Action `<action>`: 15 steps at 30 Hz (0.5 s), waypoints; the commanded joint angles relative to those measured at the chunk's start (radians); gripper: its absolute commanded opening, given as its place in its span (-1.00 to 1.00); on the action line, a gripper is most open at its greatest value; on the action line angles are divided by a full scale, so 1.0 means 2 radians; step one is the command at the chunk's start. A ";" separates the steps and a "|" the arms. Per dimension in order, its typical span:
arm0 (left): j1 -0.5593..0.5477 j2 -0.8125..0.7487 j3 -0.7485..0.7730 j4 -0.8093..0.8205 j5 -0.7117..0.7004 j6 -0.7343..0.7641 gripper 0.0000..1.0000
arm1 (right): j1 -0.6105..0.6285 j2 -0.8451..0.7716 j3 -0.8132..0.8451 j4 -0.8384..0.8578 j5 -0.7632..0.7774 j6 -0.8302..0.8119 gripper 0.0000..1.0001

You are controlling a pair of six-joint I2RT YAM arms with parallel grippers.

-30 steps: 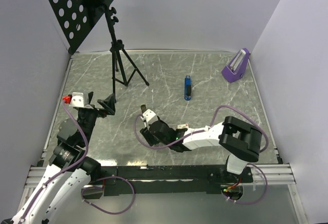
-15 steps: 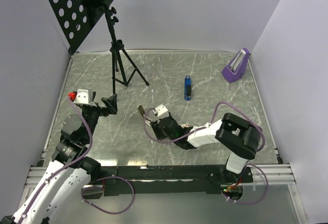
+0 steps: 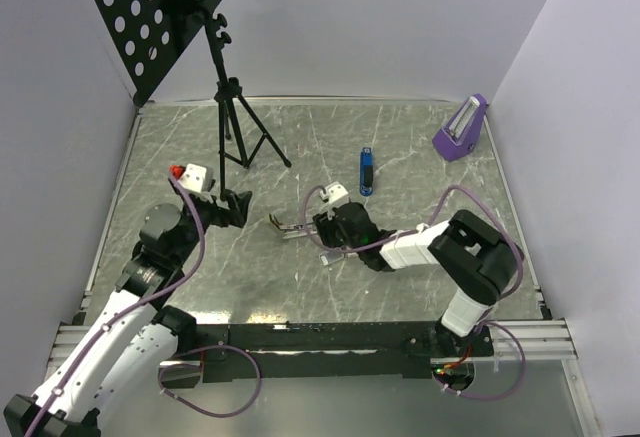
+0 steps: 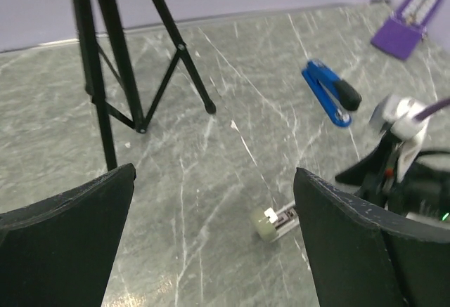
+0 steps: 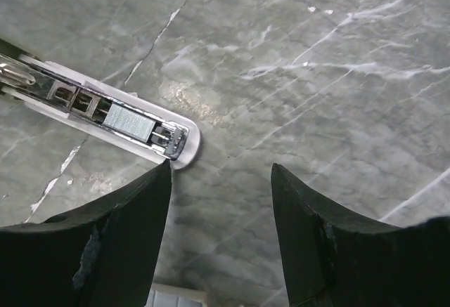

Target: Load the staples into the stapler

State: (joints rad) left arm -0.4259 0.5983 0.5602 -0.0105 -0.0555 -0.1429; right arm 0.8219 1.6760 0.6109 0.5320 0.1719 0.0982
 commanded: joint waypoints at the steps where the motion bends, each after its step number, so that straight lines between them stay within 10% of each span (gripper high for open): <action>1: 0.003 0.022 0.011 0.020 0.048 0.020 0.99 | -0.015 -0.073 -0.013 0.013 -0.079 0.017 0.29; 15: 0.004 0.124 0.006 0.007 0.155 0.138 0.99 | -0.151 -0.080 0.050 -0.109 -0.295 0.237 -0.14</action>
State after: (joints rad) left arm -0.4221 0.7986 0.5602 -0.0128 0.1524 0.0441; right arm 0.5453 1.4719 0.6571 0.3386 -0.2298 0.4404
